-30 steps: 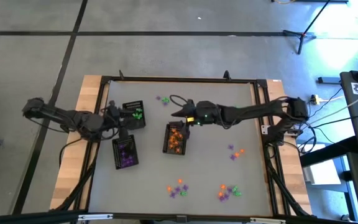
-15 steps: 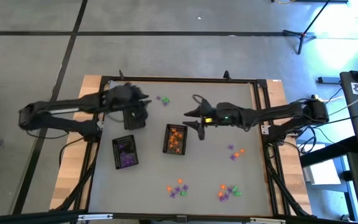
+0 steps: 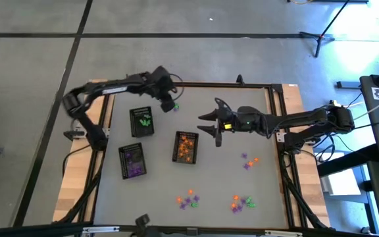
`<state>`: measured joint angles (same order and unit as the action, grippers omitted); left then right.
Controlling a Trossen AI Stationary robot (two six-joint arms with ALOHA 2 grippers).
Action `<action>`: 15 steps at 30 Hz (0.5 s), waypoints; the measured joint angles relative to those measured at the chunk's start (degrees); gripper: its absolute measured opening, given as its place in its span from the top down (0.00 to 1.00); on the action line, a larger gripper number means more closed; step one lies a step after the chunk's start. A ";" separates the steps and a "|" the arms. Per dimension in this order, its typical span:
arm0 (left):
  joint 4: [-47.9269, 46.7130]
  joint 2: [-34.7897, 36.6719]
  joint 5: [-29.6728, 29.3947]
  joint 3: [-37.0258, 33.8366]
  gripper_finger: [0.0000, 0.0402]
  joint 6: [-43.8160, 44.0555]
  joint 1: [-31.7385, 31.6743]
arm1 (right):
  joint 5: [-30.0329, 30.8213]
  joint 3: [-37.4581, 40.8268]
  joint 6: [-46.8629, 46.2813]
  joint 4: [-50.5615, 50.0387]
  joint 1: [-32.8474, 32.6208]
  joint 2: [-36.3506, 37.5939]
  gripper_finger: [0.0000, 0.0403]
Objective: Sort Halloween decoration
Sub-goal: Put the green alien toy into the top left black basket
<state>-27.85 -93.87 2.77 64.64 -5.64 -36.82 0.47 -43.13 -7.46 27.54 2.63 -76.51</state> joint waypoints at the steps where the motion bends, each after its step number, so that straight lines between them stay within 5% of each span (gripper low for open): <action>1: -1.51 -2.24 0.10 1.72 0.73 -0.81 -0.04 | -0.03 0.00 0.00 -0.33 0.01 0.04 0.51; 7: -7.74 -13.27 0.39 9.29 0.73 -4.65 0.09 | -0.03 0.00 0.24 -2.22 0.00 0.02 0.51; 15: -7.35 -19.17 -0.17 10.56 0.73 -6.85 -1.11 | -1.58 0.00 -1.08 -2.50 -0.04 0.02 0.51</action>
<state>-35.20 -113.05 2.60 75.20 -12.49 -37.93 -1.10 -43.13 -8.55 25.04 2.59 -76.49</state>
